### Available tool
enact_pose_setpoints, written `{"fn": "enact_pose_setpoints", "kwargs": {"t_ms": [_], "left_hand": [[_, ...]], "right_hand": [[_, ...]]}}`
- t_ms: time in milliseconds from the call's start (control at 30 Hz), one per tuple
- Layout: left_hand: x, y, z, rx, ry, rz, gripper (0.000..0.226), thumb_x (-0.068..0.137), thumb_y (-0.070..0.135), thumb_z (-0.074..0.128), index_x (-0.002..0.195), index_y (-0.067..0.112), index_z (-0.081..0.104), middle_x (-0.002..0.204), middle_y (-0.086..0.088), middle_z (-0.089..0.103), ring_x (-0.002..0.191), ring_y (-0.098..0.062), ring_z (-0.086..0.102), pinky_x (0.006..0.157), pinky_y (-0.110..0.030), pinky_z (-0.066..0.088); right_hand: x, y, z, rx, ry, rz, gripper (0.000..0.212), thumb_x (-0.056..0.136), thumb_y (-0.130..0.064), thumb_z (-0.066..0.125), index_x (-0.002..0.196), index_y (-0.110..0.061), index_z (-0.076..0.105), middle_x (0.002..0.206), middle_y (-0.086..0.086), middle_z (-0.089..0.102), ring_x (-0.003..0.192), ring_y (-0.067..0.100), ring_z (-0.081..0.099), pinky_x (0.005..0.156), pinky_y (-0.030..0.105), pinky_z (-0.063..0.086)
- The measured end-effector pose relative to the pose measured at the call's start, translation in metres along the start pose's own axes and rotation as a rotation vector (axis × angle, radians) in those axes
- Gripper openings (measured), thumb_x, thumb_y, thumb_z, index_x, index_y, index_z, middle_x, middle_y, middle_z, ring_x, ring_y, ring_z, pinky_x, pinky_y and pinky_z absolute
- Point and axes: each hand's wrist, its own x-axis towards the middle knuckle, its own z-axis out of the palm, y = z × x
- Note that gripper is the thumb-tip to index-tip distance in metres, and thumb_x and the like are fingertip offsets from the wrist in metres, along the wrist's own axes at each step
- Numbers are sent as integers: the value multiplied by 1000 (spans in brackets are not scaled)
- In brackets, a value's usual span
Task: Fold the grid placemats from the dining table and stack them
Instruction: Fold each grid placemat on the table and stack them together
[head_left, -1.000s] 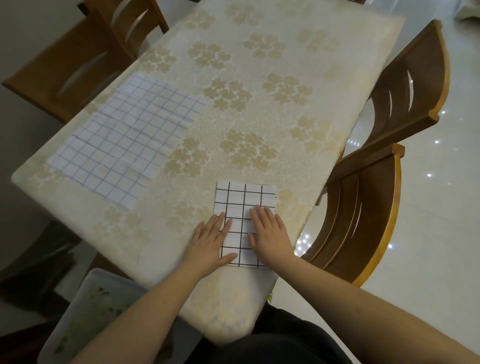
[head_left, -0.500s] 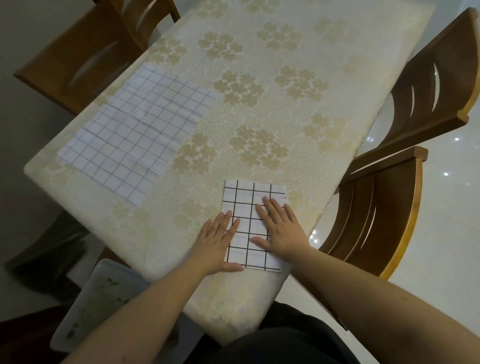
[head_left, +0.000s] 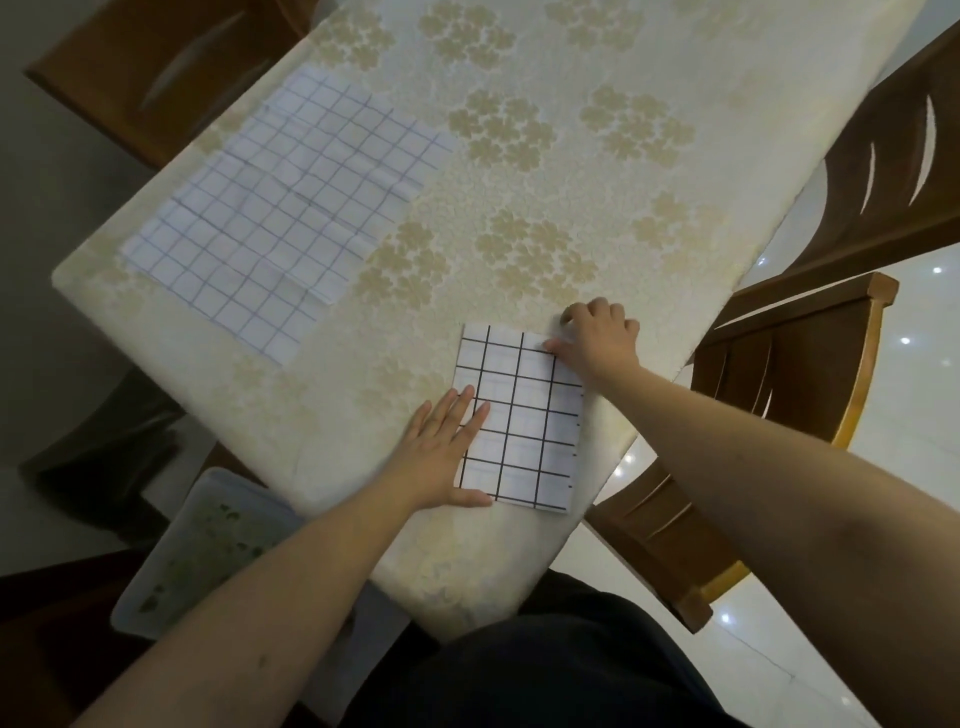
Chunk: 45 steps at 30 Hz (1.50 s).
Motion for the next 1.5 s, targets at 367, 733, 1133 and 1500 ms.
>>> {"fn": "enact_pose_setpoints", "kwargs": {"t_ms": [367, 733, 1133, 1500], "left_hand": [[1, -2, 4, -14, 13, -1, 121, 70, 89, 39, 151, 26, -25, 155, -2, -38, 143, -21, -34, 117, -44, -17], [0, -2, 1, -15, 17, 8, 114, 72, 90, 29, 149, 27, -27, 154, -1, -39, 142, -19, -36, 119, -45, -15], [-26, -14, -7, -1039, 565, -295, 54, 105, 23, 36, 155, 24, 15, 162, -1, 11, 148, -14, 13, 117, -31, 21], [-44, -33, -10, -789, 361, -65, 47, 106, 26, 31, 153, 22, 26, 159, 1, 26, 146, -16, 21, 117, -27, 17]], "right_hand": [[4, -19, -5, -80, -188, -52, 53, 85, -55, 63, 123, -18, 57, 125, 9, 50, 119, 31, 42, 99, 42, 30], [-35, -26, -8, 80, -10, -119, 22, 95, -32, 59, 110, -16, 59, 89, 5, 69, 89, 29, 64, 80, 35, 35], [-128, -36, 10, 168, 215, -217, 12, 87, -18, 67, 95, -22, 75, 94, -5, 75, 94, 25, 63, 84, 38, 41], [-194, -52, 70, 35, 155, -141, 11, 83, -18, 66, 92, -21, 71, 98, -5, 72, 99, 25, 62, 91, 38, 43]]}}
